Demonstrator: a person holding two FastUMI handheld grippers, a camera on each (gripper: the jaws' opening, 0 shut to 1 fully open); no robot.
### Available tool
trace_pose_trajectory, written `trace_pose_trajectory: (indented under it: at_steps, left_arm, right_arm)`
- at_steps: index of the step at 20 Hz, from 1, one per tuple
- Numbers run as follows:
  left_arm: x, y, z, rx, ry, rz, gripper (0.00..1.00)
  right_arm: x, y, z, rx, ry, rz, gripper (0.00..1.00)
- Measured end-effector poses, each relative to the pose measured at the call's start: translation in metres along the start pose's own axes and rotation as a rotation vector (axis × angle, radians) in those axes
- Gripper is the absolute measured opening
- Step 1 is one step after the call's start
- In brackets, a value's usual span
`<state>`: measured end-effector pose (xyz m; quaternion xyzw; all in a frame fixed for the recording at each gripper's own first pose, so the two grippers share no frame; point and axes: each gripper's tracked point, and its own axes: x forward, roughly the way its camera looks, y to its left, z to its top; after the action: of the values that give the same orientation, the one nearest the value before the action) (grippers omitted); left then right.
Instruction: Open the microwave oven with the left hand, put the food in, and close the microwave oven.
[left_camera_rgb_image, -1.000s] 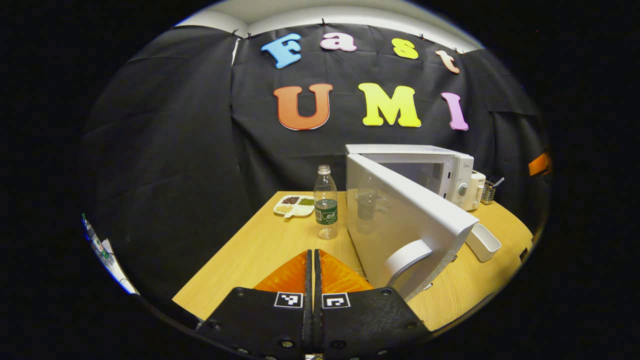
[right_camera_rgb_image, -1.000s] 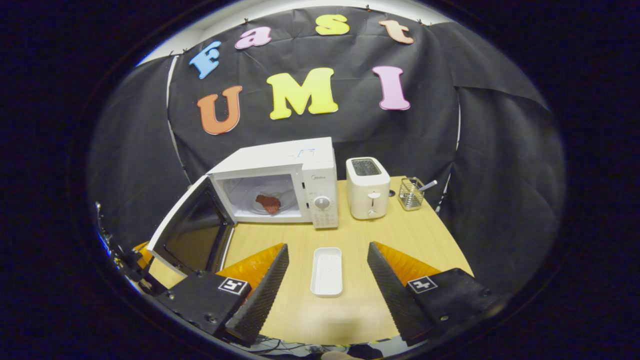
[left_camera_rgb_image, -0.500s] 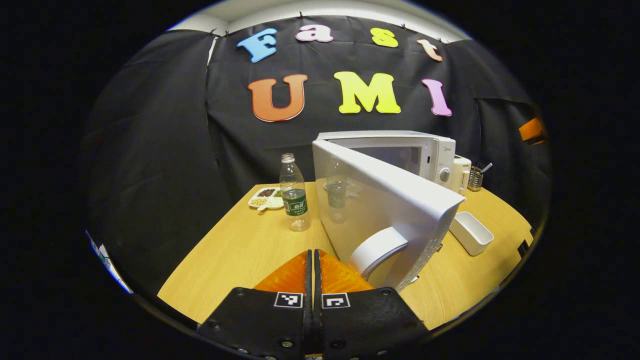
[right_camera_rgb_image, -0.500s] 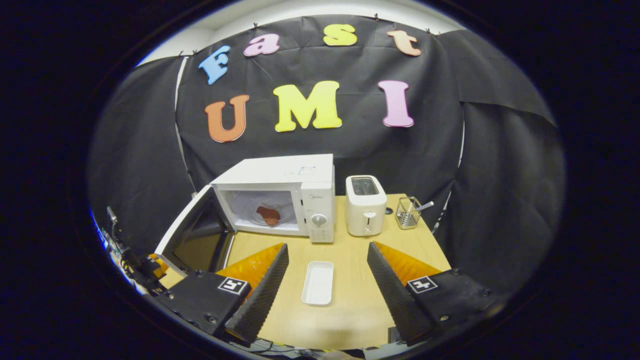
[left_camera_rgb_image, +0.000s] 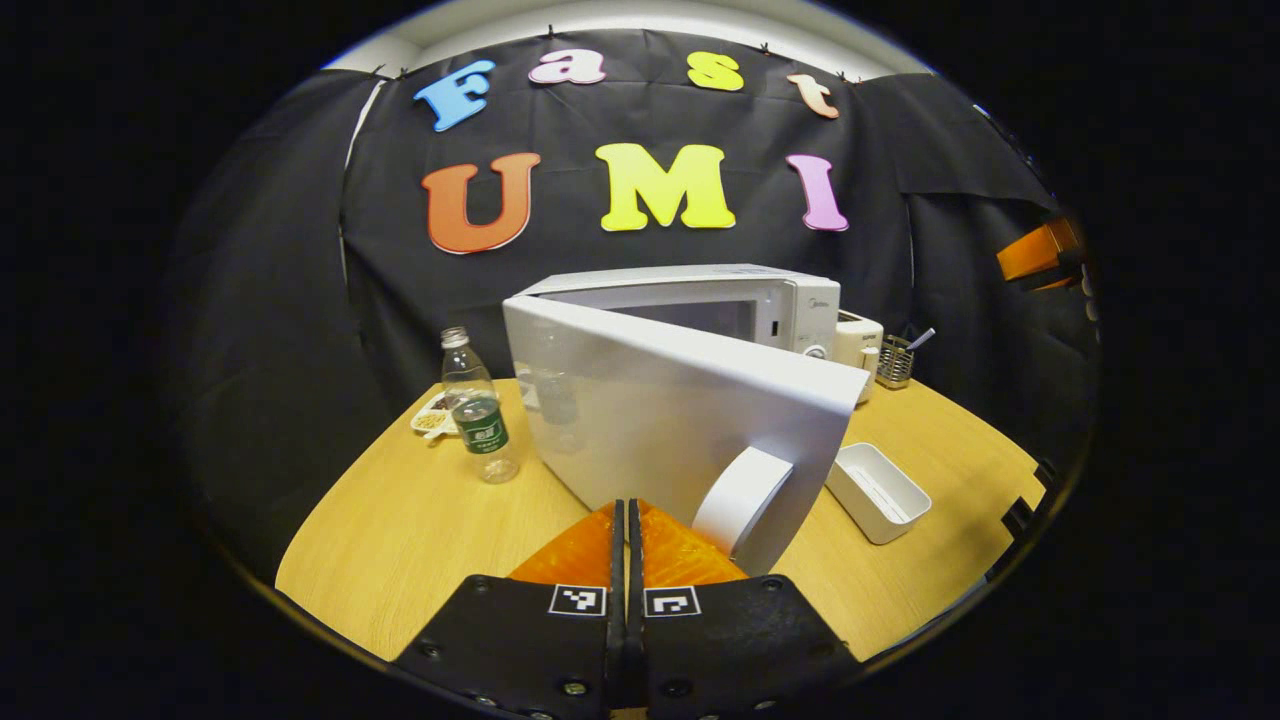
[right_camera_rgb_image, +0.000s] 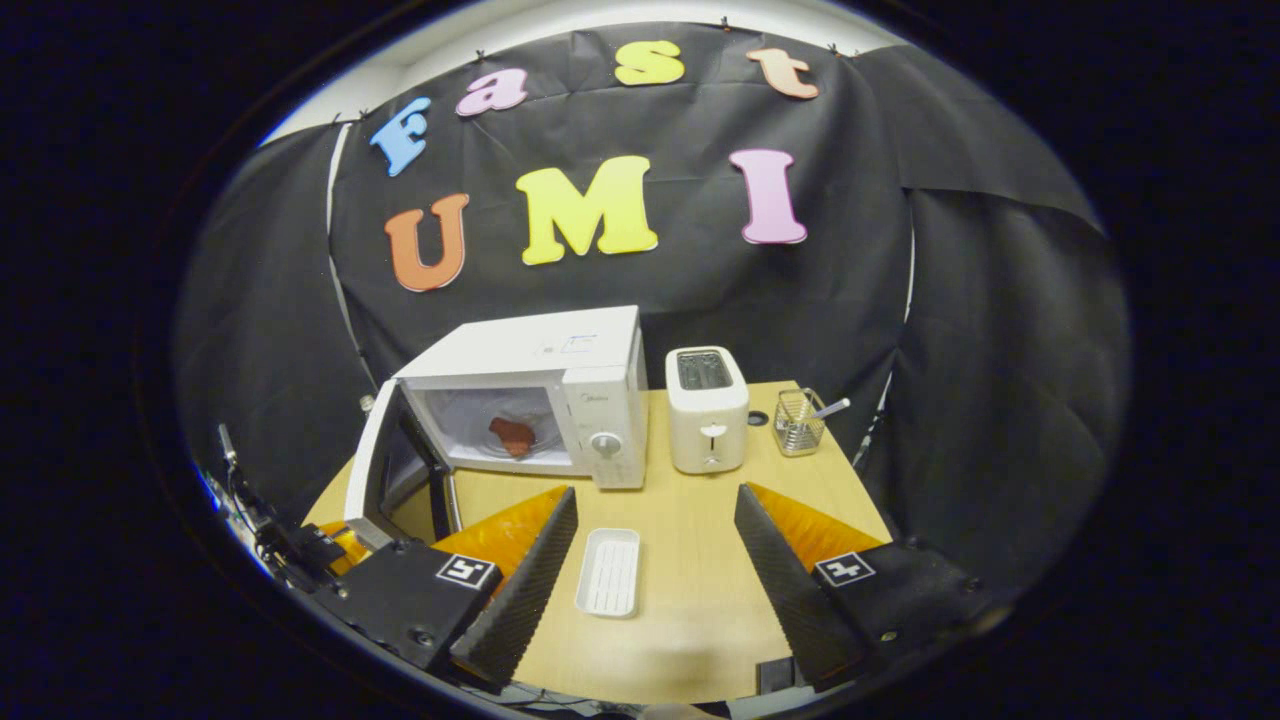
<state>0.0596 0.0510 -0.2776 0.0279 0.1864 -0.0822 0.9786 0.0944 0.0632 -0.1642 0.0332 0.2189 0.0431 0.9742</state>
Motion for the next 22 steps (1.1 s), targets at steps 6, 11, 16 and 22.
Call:
trace_pose_trajectory:
  at_steps: [6, 11, 16, 22]
  left_arm:
    - [0.036, -0.050, 0.014, 0.045, 0.003, -0.095, 0.00]
    - [0.072, -0.078, 0.024, 0.082, 0.007, -0.145, 0.00]
    - [0.109, -0.097, 0.032, 0.096, 0.007, -0.163, 0.00]
    - [0.155, -0.110, 0.044, 0.075, 0.007, -0.154, 0.00]
  right_arm:
    - [0.001, -0.037, 0.006, 0.036, -0.012, -0.056, 1.00]
    - [0.000, -0.059, 0.006, 0.092, -0.006, -0.085, 1.00]
    - [0.003, -0.083, 0.006, 0.111, 0.014, -0.116, 1.00]
    - [0.009, -0.096, 0.012, 0.124, 0.026, -0.136, 1.00]
